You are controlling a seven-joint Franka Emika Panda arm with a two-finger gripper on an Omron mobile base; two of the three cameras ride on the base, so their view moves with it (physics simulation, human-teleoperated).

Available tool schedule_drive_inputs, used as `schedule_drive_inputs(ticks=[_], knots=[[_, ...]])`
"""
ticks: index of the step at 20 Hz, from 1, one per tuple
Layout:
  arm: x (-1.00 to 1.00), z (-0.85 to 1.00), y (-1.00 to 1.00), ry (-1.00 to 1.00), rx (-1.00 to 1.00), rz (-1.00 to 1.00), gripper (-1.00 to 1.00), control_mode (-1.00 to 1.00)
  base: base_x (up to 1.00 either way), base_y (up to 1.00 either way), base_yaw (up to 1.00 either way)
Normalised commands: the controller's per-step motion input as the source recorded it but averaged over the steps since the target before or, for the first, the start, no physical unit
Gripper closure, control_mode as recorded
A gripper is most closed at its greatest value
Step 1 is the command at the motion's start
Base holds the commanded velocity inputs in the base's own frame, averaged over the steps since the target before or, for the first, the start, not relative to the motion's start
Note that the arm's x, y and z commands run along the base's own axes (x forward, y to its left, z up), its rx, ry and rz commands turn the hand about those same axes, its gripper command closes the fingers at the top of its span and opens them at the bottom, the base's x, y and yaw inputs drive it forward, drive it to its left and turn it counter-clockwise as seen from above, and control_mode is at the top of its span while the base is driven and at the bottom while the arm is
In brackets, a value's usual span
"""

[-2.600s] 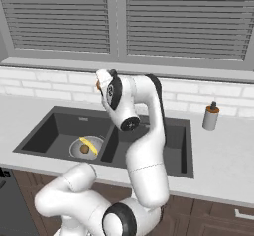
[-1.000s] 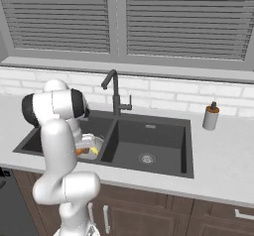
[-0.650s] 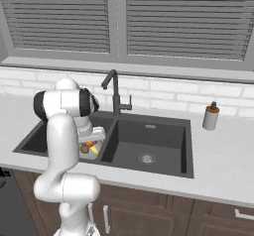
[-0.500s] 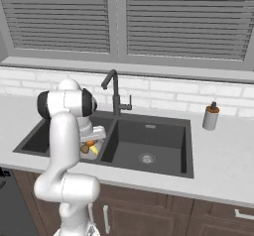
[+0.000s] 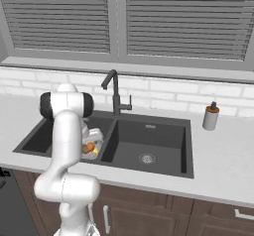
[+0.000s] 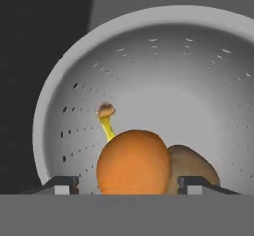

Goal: Put the colander in the sink, put the kiwi, banana, tangerine in the colander, and turn on the sink faucet and pour water over the colander.

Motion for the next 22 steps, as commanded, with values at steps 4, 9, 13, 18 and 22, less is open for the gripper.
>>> schedule_drive_inputs(ticks=[4,9,13,18,22], knots=[[0.00,0.00,0.21,-0.19,0.00,0.00,-1.00,-1.00,0.00,0.00,0.00],[-0.08,0.35,0.26,-0.26,0.00,0.00,-1.00,-1.00,0.00,0.00,0.00],[-0.27,0.86,0.06,-0.27,0.00,0.00,-1.00,-1.00,0.00,0.00,0.00],[-0.33,0.96,0.01,-0.33,-0.01,0.00,-1.00,-1.00,0.00,0.00,0.00],[-0.29,0.95,0.11,-0.26,-0.03,0.00,-1.00,-1.00,0.00,0.00,0.00]])
